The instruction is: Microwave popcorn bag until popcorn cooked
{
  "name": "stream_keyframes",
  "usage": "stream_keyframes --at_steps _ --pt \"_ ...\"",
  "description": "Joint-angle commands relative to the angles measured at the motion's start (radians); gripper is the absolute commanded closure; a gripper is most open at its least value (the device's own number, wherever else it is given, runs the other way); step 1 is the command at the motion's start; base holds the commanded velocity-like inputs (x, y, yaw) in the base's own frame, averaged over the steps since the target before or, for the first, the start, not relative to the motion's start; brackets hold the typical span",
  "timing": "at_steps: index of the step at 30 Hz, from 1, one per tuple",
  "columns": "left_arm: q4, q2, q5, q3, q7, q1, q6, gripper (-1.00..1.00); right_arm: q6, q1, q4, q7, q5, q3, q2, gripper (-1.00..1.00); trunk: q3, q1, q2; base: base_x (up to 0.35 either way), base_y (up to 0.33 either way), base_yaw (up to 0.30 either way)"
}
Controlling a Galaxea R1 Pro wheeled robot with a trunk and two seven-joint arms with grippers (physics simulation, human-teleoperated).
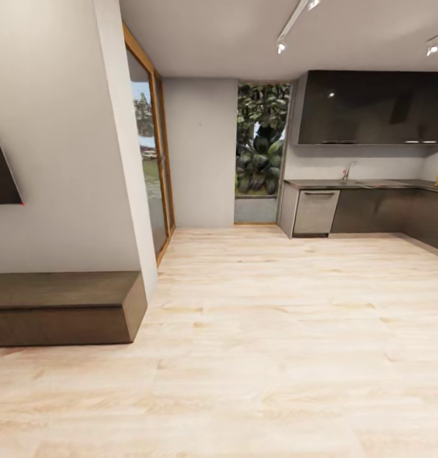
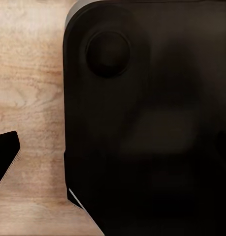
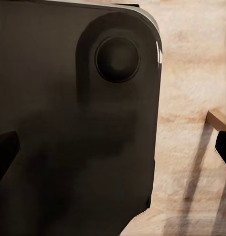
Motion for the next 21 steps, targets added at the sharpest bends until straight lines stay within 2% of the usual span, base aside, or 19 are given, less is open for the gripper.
stream_keyframes --at_steps 1,21 --pt "-0.001 0.0 0.003 0.002 0.001 0.0 0.0 -1.0 -0.003 0.0 0.0 -0.001 0.001 0.001 0.0 -1.0 -0.001 0.001 0.0 0.321 0.0 0.0" --pt "-0.001 0.0 0.003 0.0 0.001 0.0 0.003 -1.0 -0.004 0.0 0.0 -0.002 0.001 0.0 -0.001 -1.0 -0.001 0.001 0.0 0.321 0.0 0.0"
